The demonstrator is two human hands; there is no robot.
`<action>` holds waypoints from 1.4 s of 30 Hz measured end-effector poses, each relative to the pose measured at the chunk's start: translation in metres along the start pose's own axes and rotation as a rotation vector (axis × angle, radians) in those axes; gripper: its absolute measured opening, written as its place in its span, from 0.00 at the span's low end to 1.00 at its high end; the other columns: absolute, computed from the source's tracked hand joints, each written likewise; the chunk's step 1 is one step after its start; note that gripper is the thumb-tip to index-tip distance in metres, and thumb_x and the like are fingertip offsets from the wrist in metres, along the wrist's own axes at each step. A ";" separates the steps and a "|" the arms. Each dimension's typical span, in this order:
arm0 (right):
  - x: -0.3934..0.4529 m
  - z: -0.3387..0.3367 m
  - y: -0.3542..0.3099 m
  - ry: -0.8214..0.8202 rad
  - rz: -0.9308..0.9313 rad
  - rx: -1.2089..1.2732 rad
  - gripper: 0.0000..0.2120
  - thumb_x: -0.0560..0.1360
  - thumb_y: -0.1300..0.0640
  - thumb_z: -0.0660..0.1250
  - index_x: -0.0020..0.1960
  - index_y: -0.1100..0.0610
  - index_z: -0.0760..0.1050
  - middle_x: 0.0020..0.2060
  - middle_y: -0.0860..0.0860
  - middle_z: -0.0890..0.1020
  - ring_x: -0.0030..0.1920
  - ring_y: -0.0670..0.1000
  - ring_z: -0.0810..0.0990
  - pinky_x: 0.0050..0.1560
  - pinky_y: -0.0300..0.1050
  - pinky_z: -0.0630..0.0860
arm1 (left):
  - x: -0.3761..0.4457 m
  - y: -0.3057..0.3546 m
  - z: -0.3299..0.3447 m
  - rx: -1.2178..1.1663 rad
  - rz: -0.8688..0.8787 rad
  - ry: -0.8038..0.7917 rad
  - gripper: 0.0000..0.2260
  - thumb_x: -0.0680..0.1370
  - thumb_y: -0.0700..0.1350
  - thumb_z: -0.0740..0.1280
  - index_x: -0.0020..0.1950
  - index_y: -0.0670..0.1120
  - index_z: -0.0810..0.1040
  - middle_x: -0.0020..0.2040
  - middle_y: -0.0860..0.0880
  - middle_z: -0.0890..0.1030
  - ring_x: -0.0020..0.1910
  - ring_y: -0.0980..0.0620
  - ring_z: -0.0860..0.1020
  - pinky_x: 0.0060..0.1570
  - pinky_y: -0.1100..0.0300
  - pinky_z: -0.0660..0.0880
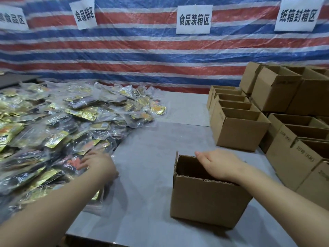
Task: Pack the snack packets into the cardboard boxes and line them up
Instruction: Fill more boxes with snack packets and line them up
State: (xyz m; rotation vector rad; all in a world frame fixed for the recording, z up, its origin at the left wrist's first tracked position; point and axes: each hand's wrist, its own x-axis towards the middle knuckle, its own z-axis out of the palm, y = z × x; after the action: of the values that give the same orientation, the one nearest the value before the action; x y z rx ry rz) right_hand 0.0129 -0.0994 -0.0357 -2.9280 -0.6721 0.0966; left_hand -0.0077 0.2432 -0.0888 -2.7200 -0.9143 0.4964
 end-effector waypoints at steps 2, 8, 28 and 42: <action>0.000 0.000 0.000 -0.005 0.006 0.000 0.32 0.83 0.37 0.41 0.54 0.53 0.79 0.53 0.54 0.83 0.56 0.56 0.80 0.59 0.52 0.75 | 0.006 -0.006 0.011 -0.159 0.063 0.012 0.39 0.75 0.63 0.66 0.78 0.43 0.57 0.73 0.30 0.60 0.68 0.28 0.67 0.62 0.35 0.72; -0.001 0.000 -0.001 -0.023 0.023 -0.002 0.32 0.84 0.37 0.41 0.50 0.54 0.78 0.49 0.53 0.82 0.52 0.54 0.79 0.58 0.53 0.75 | 0.002 0.003 0.029 -0.343 0.188 0.170 0.33 0.75 0.55 0.65 0.76 0.51 0.54 0.62 0.41 0.73 0.60 0.39 0.76 0.53 0.45 0.75; 0.007 -0.059 -0.014 0.166 0.021 0.974 0.43 0.67 0.24 0.63 0.75 0.44 0.62 0.71 0.45 0.70 0.68 0.46 0.70 0.63 0.47 0.71 | -0.100 0.045 -0.138 -1.606 0.758 0.299 0.29 0.68 0.46 0.65 0.70 0.53 0.69 0.58 0.49 0.78 0.54 0.51 0.78 0.54 0.51 0.76; -0.008 -0.074 -0.013 0.090 -0.152 1.123 0.63 0.46 0.23 0.77 0.76 0.39 0.57 0.67 0.46 0.76 0.64 0.43 0.77 0.55 0.38 0.77 | -0.152 0.125 -0.161 -1.804 0.973 -0.205 0.21 0.81 0.52 0.62 0.72 0.52 0.62 0.61 0.45 0.76 0.60 0.47 0.78 0.64 0.45 0.74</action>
State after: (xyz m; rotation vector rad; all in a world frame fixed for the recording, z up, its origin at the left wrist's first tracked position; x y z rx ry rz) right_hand 0.0072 -0.1002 0.0398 -1.7916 -0.5553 0.2317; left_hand 0.0079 0.0347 0.0559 -4.7522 0.5489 -0.1516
